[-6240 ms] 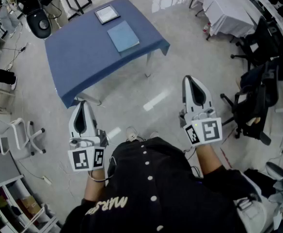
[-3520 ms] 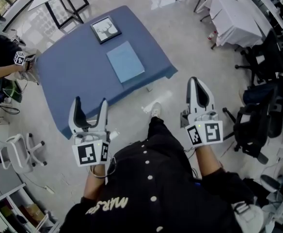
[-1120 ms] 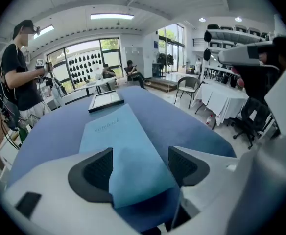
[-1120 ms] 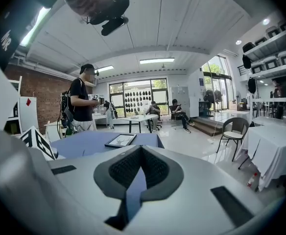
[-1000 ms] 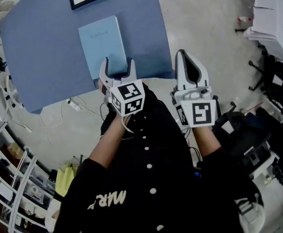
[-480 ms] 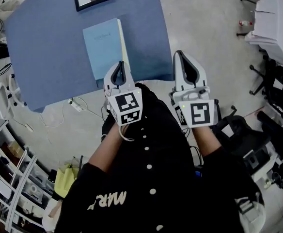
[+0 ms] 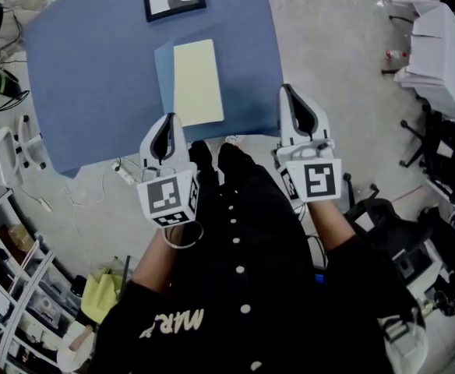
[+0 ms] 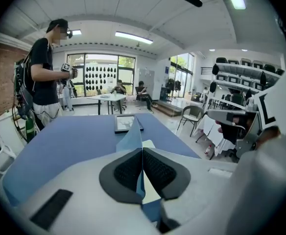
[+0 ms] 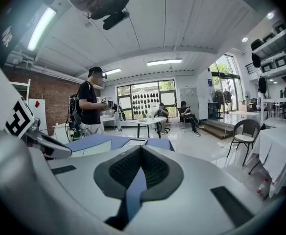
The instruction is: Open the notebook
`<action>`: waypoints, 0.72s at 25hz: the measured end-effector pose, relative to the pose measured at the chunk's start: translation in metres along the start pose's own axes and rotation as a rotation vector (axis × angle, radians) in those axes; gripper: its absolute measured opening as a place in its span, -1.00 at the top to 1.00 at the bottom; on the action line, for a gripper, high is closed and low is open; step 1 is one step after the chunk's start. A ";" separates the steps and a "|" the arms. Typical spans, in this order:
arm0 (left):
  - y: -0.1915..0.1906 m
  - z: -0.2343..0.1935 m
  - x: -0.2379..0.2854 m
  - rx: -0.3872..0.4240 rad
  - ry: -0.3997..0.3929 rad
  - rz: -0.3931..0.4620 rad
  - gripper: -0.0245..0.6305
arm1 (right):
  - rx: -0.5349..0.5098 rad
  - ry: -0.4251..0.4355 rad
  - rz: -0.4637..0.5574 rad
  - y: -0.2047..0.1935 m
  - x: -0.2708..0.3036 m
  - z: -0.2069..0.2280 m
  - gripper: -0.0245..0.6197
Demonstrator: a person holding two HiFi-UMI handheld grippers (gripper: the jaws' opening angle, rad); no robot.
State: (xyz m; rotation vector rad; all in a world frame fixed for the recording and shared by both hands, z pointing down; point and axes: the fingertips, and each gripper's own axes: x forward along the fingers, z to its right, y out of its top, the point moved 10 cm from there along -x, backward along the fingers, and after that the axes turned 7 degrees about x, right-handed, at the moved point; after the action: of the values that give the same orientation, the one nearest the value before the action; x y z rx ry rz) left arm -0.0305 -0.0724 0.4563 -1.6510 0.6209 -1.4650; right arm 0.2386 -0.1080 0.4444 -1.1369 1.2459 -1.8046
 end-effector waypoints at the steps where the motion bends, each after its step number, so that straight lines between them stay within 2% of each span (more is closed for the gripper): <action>1: 0.000 -0.013 -0.007 -0.013 0.013 0.006 0.90 | -0.003 0.005 0.001 0.001 0.003 -0.005 0.91; 6: -0.014 -0.077 -0.033 -0.063 0.077 0.004 0.90 | -0.009 0.023 -0.006 0.006 0.012 -0.033 0.91; 11: -0.042 -0.126 -0.034 -0.085 0.125 -0.025 0.90 | -0.012 0.042 -0.001 0.002 0.028 -0.057 0.91; 18: -0.084 -0.163 -0.016 -0.029 0.203 -0.092 0.85 | -0.009 0.031 -0.031 -0.007 0.043 -0.077 0.91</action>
State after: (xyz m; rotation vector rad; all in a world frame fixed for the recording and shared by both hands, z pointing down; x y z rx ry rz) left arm -0.2046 -0.0561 0.5139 -1.5832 0.6876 -1.7125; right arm 0.1503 -0.1145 0.4499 -1.1427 1.2619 -1.8480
